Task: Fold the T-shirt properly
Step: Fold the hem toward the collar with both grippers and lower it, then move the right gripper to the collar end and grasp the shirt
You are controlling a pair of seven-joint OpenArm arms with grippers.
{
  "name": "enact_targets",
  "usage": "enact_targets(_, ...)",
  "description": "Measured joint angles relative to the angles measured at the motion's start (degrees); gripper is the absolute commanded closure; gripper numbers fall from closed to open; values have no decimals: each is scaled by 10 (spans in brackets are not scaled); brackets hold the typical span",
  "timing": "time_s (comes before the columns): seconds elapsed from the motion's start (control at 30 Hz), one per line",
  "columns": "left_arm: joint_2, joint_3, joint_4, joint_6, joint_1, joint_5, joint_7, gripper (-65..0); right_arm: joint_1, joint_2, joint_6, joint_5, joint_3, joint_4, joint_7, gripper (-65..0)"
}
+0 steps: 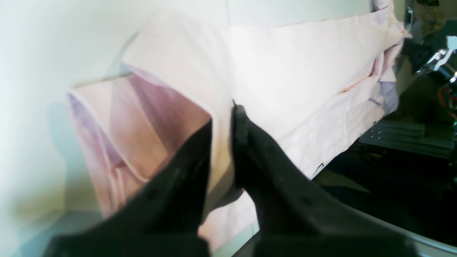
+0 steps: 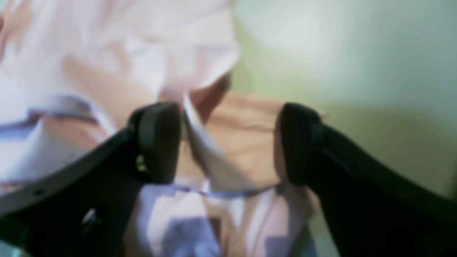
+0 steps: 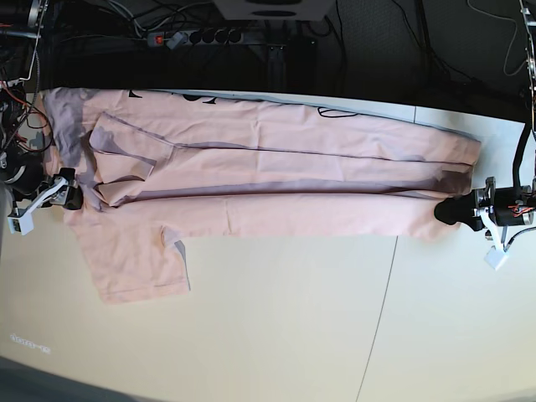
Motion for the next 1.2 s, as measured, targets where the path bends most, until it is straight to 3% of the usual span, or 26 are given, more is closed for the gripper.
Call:
enact_targets(0.27, 0, 0, 0, 0, 0, 0, 0, 0, 96, 2, 0, 8, 7, -17, -22, -447)
enact_targets(0.57, 0, 0, 0, 0, 0, 0, 0, 0, 244, -38, 0, -21, 6, -285, 22, -445)
enact_targets(0.7, 0, 0, 1, 0, 0, -1, 0, 0, 296, -51, 0, -64, 7, -365, 39, -445)
enact_targets(1.03, 0, 0, 1, 0, 0, 0, 0, 0, 312, -137, 0, -118, 10, -375, 86, -445)
enact_targets(1.2, 0, 0, 1, 0, 0, 0, 0, 0, 314, -159, 0, -124, 10, -373, 90, -445)
